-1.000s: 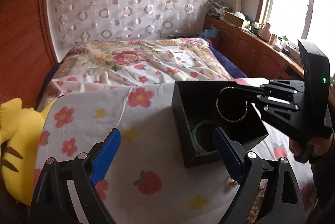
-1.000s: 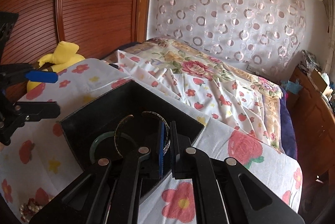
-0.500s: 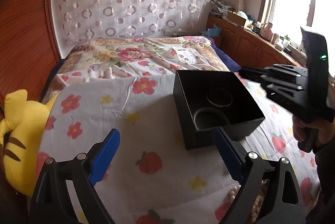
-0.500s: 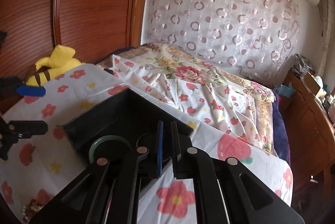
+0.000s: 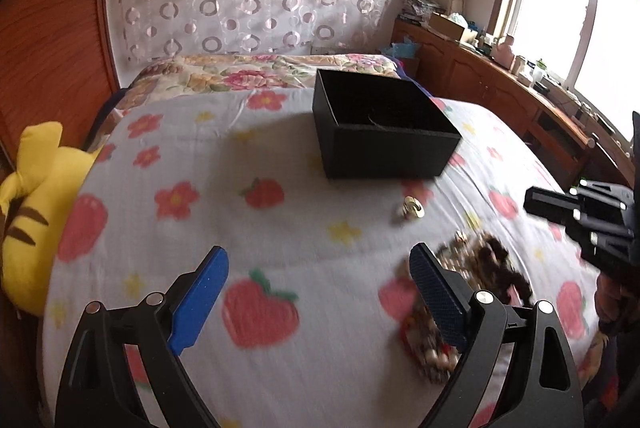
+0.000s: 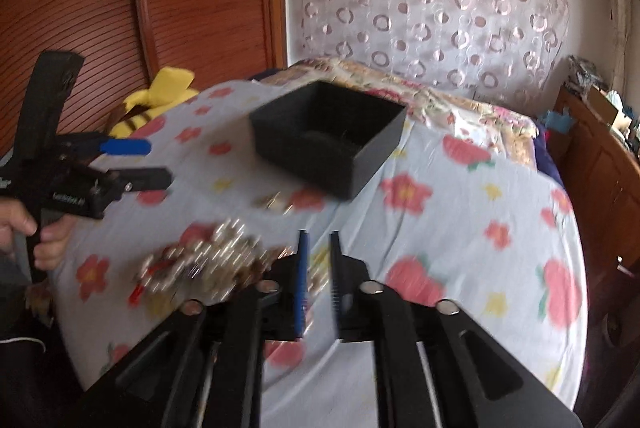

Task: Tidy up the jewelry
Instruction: 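Grasp the brown bead bracelet with the right tool while the left tool reaches the pearl necklace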

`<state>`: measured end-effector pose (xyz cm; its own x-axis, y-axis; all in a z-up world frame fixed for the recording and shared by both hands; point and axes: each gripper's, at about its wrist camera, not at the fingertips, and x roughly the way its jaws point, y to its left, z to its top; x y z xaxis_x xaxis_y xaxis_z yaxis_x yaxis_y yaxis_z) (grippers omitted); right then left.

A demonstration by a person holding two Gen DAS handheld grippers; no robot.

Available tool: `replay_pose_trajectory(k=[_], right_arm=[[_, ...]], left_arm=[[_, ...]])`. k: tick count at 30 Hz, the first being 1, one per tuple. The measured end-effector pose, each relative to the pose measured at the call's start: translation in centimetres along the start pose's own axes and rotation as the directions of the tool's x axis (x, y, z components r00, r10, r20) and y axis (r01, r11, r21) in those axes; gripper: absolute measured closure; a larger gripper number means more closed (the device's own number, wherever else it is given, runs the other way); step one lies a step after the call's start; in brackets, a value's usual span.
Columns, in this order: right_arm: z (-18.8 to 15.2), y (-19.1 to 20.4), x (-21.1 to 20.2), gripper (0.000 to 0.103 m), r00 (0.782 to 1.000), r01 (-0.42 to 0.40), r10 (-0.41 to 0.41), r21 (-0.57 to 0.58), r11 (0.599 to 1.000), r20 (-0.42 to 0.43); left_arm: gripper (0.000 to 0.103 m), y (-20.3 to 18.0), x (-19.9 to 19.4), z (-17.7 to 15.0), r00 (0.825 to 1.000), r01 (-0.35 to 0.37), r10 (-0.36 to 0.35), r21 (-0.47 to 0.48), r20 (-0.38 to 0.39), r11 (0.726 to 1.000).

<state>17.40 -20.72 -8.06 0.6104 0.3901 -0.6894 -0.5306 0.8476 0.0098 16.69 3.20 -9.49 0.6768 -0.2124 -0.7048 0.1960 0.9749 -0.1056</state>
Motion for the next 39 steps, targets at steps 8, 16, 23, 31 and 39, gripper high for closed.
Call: replay_pose_trajectory(k=[8,16,23,31,39], right_arm=[[-3.2,3.4,-0.3,0.070,0.998,-0.042,0.042,0.001,0.999,-0.042],[-4.3,3.8,0.4,0.088,0.997,-0.018,0.019,0.011,1.000,-0.075],[-4.0,3.5,-2.1,0.088,0.999,-0.024,0.024,0.011,1.000,0.022],[-2.7,2.8,-9.5,0.088,0.974,0.054,-0.053,-0.001,0.999,0.219],[-2.7,2.0,-11.4,0.088,0.968,0.074,-0.073,0.003,0.997,0.239]], left_arm=[[0.015,-0.8,-1.9,-3.4,1.000,0.000,0.000,0.007,-0.004,1.000],[0.015,-1.5,-3.4,-5.9,1.000,0.011,-0.011,0.005,-0.012,1.000],[0.015,-2.2,-3.5,-6.8,0.998,0.044,-0.044,0.005,-0.037,0.999],[0.031,-4.0,-3.1,-6.2,0.991,0.124,-0.122,0.043,-0.047,0.991],[0.064,-5.7,-0.7,-2.7,0.978,0.196,-0.188,0.085,-0.096,0.977]])
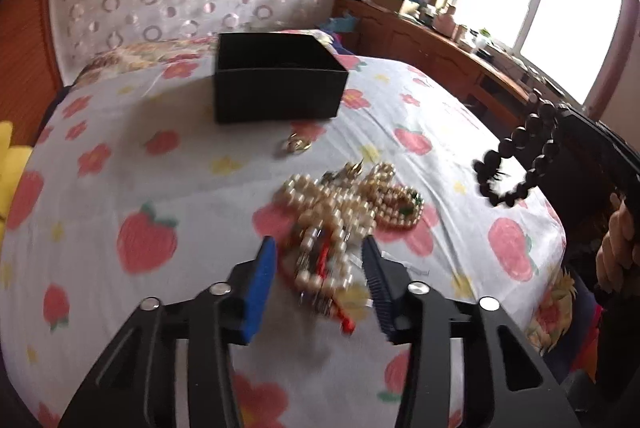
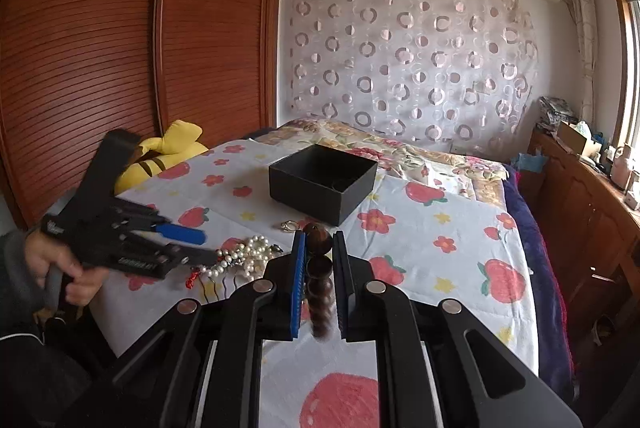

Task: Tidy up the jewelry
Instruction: 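Grasp the brown bead bracelet with the right tool while the left tool reaches the pearl necklace, then grasp the pearl necklace with the left tool and lift it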

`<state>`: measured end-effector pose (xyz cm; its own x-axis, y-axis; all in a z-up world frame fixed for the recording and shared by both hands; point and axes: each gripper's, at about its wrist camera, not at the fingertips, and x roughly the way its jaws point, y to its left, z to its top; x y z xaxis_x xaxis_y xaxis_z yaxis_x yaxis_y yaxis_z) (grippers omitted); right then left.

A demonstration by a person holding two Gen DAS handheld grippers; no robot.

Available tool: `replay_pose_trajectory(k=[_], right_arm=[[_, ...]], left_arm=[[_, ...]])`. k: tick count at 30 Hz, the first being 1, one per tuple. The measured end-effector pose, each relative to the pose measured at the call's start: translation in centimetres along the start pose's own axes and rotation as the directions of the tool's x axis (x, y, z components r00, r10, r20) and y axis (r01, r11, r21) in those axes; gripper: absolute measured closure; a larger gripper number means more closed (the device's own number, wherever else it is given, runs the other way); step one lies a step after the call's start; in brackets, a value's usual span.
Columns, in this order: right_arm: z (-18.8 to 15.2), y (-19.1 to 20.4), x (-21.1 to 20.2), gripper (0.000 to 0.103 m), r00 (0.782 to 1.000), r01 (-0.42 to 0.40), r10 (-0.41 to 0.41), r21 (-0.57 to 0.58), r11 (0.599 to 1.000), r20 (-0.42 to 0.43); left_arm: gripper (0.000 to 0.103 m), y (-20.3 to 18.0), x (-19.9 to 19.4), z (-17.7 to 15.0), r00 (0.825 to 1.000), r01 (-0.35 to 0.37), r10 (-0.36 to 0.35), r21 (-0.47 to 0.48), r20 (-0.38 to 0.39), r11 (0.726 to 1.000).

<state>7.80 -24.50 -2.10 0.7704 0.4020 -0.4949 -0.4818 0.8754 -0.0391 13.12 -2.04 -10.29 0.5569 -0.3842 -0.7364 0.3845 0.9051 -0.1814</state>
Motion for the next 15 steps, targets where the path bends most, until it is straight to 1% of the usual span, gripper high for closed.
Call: replay_pose_trajectory(k=[5,8,11,12,13,14,15], right_arm=[[-0.6,-0.3,0.3,0.088,1.000,0.006,-0.006,0.017,1.000,-0.012],[-0.9,-0.5,0.6,0.088,1.000,0.006,-0.005,0.032,0.999,-0.019],[-1.2,-0.6,0.7,0.088,1.000,0.004,-0.003,0.042,0.999,-0.021],[-1.3,-0.6,0.7,0.088,1.000,0.003,-0.002,0.044,0.999,-0.021],[-1.3,-0.6,0.7,0.088,1.000,0.002,-0.001,0.046,0.999,-0.022],[-1.3,-0.7,0.8,0.088,1.000,0.002,-0.001,0.048,0.999,-0.023],[-1.4,-0.7,0.9,0.088,1.000,0.003,-0.002,0.049,0.999,-0.024]], left_arm=[[0.065,-0.2,1.8,2.2,0.999,0.000,0.003,0.049,-0.045,0.999],[0.065,-0.2,3.2,3.0,0.995,0.031,-0.024,0.072,-0.101,0.997],[0.065,-0.4,4.3,3.6,0.990,0.044,-0.030,0.101,-0.138,0.994],[0.069,-0.5,4.5,3.6,0.988,0.052,-0.036,0.107,-0.148,0.993],[0.080,-0.5,4.7,3.5,0.987,0.058,-0.040,0.111,-0.158,0.992],[0.083,-0.4,4.8,3.6,0.986,0.056,-0.038,0.111,-0.160,0.992],[0.092,-0.5,4.9,3.8,0.985,0.063,-0.044,0.110,-0.164,0.992]])
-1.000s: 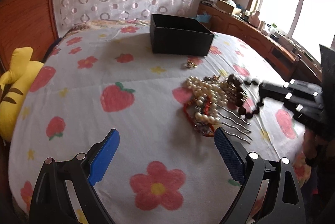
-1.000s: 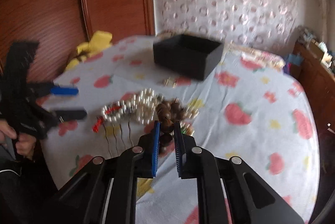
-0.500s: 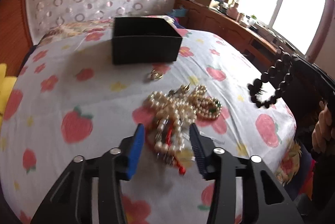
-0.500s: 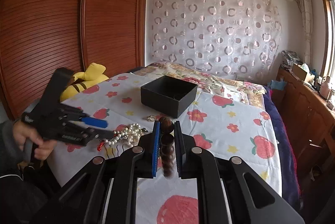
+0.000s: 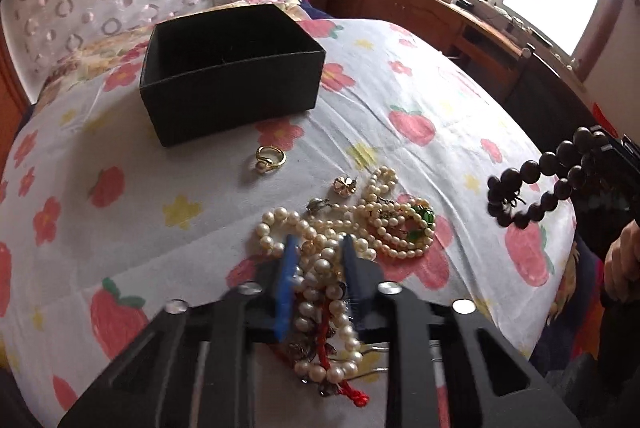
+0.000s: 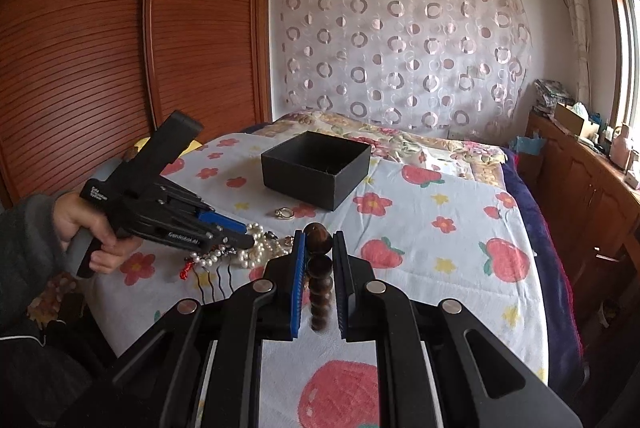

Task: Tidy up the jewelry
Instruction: 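Grasp the pearl necklace with the left tool and lift it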

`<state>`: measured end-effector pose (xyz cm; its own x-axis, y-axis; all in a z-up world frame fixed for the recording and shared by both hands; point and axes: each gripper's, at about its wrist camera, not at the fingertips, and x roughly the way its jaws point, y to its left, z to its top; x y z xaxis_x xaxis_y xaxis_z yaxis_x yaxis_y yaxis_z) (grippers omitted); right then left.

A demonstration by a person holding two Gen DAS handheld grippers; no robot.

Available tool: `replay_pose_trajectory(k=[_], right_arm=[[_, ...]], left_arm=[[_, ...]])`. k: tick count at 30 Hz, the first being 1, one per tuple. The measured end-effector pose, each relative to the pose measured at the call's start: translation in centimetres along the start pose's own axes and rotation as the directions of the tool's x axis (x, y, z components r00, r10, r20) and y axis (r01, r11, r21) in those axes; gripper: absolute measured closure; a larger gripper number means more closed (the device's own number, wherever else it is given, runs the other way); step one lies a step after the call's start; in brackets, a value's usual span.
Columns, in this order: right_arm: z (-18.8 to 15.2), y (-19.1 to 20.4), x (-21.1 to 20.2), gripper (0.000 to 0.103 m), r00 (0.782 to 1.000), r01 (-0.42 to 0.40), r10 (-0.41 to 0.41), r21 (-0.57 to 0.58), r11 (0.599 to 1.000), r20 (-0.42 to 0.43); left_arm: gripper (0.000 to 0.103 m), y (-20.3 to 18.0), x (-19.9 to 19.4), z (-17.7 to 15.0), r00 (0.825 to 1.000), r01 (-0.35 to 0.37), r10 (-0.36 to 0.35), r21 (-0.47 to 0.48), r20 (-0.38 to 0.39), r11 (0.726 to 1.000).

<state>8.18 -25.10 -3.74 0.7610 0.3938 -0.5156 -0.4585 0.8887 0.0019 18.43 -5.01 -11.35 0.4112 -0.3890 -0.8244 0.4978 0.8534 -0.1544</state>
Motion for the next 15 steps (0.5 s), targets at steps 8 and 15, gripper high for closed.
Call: replay_pose_trajectory(k=[8,15], right_arm=[[-0.6,-0.1,0.7,0.088,1.000,-0.002,0.003,0.009,1.000,-0.015],[-0.4,-0.2,0.7,0.088,1.000,-0.002,0.002,0.008,1.000,-0.009]], left_arm=[[0.096,-0.9,-2.7,-0.1,0.997,-0.018,0.016,0.025,0.079,1.000],[0.096,-1.2,-7.9,1.0,0.976,-0.025,0.024,0.003,0.217,1.000]])
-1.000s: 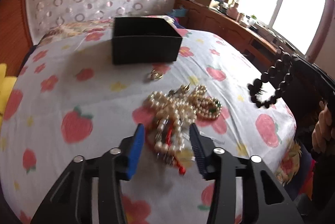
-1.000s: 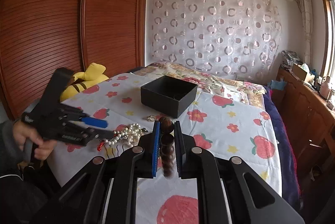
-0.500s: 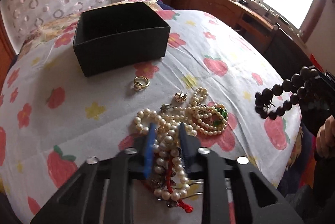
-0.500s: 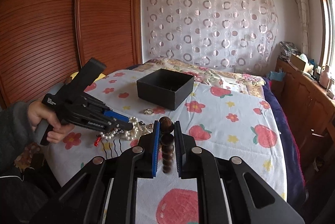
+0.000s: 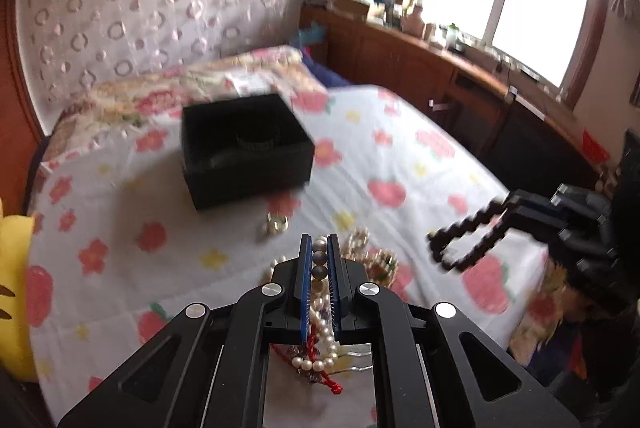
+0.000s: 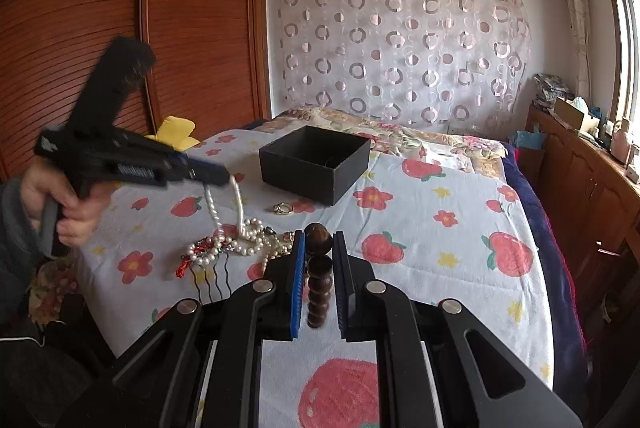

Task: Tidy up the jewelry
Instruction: 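Grasp the pearl necklace with the left tool and lift it, then lower the pearl necklace into the box with the left tool while the right carries the bracelet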

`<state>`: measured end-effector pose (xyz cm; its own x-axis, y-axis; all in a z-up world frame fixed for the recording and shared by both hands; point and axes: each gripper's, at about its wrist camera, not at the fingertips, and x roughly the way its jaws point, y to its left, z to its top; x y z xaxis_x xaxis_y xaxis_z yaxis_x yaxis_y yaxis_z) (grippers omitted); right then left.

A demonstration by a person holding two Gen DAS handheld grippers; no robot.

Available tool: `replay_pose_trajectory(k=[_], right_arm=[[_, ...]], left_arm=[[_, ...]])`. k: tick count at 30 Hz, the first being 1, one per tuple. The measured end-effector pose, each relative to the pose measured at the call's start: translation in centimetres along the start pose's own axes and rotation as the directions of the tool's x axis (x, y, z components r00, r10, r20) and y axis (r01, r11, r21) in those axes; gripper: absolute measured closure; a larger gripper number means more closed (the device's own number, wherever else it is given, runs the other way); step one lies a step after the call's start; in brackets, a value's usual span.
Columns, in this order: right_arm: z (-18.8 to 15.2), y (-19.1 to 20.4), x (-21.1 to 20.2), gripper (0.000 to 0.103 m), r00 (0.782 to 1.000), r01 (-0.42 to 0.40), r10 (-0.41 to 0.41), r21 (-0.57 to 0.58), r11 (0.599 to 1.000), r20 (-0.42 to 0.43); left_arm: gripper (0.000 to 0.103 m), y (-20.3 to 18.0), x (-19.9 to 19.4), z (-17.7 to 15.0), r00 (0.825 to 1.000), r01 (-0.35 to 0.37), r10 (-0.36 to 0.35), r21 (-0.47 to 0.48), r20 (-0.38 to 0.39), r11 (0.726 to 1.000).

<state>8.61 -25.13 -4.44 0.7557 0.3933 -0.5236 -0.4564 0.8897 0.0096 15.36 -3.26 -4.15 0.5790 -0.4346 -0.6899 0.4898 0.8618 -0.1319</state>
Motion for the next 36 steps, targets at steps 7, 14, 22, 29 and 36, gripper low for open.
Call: replay_pose_trajectory(k=[7,14,22,29,36], right_arm=[[1.2,0.2,-0.4,0.088,1.000,0.006,-0.005,-0.020,1.000,0.023],[2.7,0.4,-0.7,0.088,0.999,0.013,-0.010,-0.048,0.999,0.050],[5.3,0.8,-0.8,0.088,0.996,0.024,-0.016,-0.089,0.996,0.089],[8.6,0.4,-1.2,0.088,0.991,0.026,-0.012,-0.100,0.995,0.137],[11.1,-0.2,-0.5,0.088,0.987,0.043,-0.023,-0.117,0.992,0.160]], left_arm=[[0.096,-0.4,-3.5,2.5,0.994,-0.036,0.035,0.009,0.102,0.999],[0.096,-0.5,-6.3,4.9,0.982,-0.057,0.055,0.006,0.182,0.998],[0.096,-0.9,-8.0,8.5,0.967,-0.087,0.080,0.018,0.243,0.996],[0.096,-1.0,-8.1,11.7,0.954,-0.132,0.120,0.025,0.276,0.991],[0.096,0.5,-6.7,14.7,0.950,-0.155,0.151,-0.005,0.273,0.988]])
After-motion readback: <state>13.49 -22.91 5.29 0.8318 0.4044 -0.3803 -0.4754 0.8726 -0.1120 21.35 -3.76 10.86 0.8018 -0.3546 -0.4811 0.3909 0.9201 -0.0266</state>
